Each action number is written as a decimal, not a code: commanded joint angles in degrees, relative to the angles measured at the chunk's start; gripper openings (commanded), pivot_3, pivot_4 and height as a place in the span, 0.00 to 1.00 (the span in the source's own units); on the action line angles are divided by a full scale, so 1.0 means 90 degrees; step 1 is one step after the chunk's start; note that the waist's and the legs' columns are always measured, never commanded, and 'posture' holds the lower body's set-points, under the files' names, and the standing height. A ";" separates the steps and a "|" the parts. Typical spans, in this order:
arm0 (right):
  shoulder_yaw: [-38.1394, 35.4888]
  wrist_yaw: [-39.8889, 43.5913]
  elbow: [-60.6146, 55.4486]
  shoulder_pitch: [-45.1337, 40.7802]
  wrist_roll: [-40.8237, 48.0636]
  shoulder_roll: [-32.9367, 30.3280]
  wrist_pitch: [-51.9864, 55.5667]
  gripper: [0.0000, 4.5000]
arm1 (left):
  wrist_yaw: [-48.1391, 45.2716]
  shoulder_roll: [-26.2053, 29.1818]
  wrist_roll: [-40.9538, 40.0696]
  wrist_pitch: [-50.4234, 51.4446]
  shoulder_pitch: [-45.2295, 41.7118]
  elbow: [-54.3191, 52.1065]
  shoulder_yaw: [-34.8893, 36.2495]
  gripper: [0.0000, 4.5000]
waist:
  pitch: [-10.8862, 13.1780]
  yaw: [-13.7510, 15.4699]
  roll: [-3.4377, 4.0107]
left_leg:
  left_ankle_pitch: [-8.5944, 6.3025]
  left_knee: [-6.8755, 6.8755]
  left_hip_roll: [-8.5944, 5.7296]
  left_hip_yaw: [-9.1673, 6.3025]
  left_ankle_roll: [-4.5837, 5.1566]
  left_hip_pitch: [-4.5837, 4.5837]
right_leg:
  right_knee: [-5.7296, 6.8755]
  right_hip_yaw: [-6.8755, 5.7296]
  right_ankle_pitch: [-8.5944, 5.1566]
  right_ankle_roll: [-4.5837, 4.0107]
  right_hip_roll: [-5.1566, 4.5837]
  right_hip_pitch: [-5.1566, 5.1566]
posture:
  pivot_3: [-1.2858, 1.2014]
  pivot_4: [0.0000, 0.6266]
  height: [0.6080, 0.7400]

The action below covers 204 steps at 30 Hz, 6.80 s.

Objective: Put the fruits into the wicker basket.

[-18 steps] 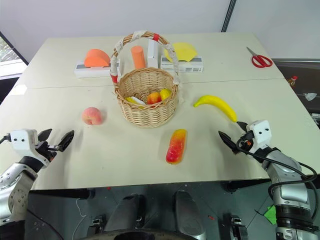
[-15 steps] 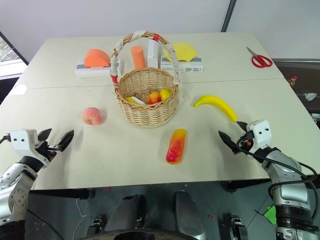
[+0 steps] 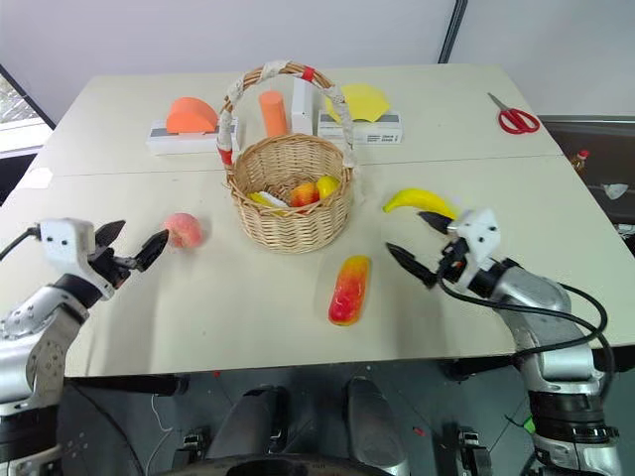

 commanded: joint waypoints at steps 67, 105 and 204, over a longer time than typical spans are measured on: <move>0.1871 -0.0199 -0.0947 -0.1001 -0.0509 0.0770 0.0374 1.00 | 0.0894 -0.0381 0.1503 0.0975 -0.4027 0.2851 -0.1768 1.00 | 0.0001 0.0146 -0.0006 | 0.0001 0.0006 -0.0018 -0.0009 -0.0002 -0.0007 | 0.0003 -0.0012 0.0001 0.0001 -0.0010 -0.0005 | 0.52 0.24 1.00; 0.1731 -0.0205 -0.1331 -0.1360 -0.0416 0.0556 0.0700 1.00 | 0.0110 -0.0737 0.1199 0.1435 -0.4477 0.3883 -0.1830 0.62 | 0.0001 0.0144 -0.0007 | 0.0002 0.0010 -0.0021 -0.0011 -0.0003 -0.0007 | 0.0007 -0.0013 0.0001 0.0002 -0.0005 -0.0005 | 0.52 0.24 1.00; 0.2040 -0.2061 0.0980 -0.4952 -0.0867 0.1306 0.2118 0.99 | -0.2165 0.0071 -0.1436 0.0344 -0.0967 -0.1268 -0.1470 1.00 | 0.0005 0.0010 -0.0010 | 0.0005 0.0014 -0.0006 -0.0012 -0.0008 -0.0106 | 0.0032 -0.0011 -0.0002 -0.0008 -0.0015 -0.0115 | 0.52 0.24 1.00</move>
